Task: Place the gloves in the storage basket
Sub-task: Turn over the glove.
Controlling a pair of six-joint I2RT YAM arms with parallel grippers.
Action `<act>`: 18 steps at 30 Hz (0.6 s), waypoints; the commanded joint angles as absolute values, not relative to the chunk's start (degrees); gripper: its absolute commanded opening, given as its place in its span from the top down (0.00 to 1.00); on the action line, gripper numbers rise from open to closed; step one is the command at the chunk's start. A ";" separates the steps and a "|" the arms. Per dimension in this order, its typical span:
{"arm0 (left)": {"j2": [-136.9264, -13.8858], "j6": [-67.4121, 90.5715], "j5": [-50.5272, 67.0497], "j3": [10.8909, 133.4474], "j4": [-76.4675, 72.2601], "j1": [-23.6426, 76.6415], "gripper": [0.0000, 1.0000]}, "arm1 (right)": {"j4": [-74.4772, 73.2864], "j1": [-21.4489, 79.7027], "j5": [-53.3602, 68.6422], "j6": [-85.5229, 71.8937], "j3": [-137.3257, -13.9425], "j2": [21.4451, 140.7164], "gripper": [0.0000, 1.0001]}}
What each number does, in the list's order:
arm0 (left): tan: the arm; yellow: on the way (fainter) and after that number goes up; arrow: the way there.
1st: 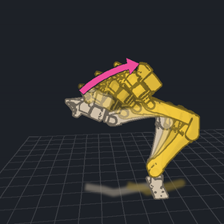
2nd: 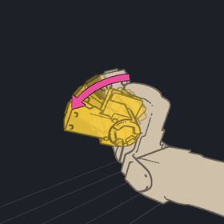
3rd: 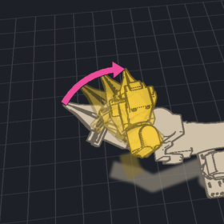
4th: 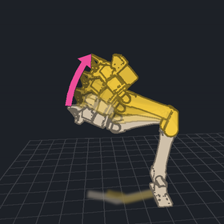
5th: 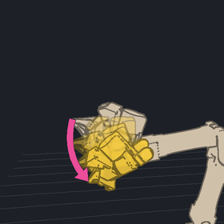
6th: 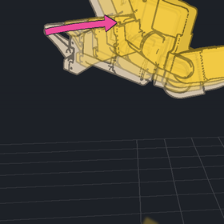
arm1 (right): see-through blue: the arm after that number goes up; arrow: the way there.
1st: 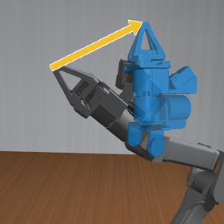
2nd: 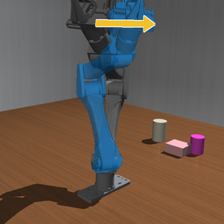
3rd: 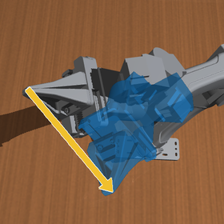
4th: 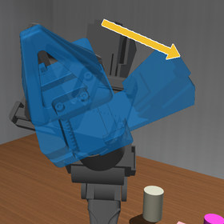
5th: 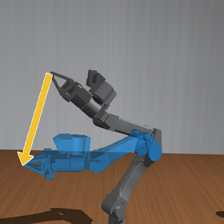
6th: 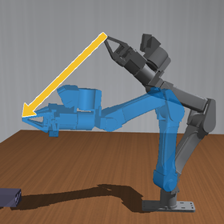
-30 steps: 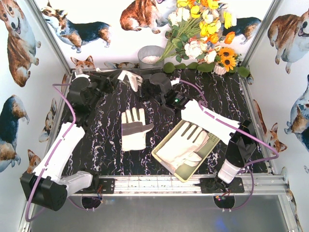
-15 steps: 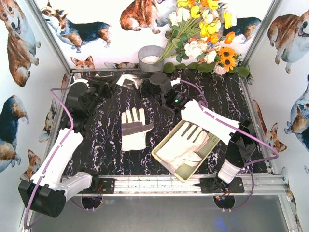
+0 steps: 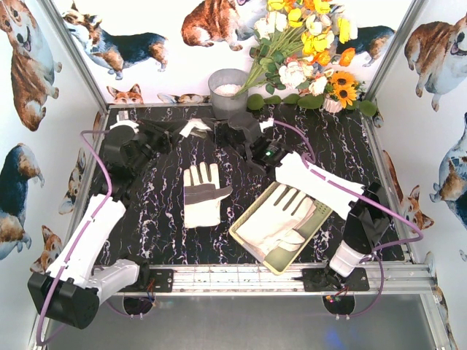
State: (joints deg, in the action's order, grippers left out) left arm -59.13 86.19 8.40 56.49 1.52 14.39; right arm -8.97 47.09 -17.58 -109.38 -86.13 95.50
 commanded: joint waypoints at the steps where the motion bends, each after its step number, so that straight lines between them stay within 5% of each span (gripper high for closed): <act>1: -59.89 78.90 15.03 57.79 4.96 13.96 0.77 | -4.71 46.66 -17.94 -106.30 -83.27 90.59 1.00; 9: -59.44 62.28 17.32 62.74 21.58 6.16 0.25 | -10.35 43.14 -13.79 -89.11 -78.57 85.86 1.00; 18: -60.02 49.58 21.12 63.70 30.77 -6.44 0.11 | -22.54 41.30 -4.08 -66.15 -82.09 88.34 1.00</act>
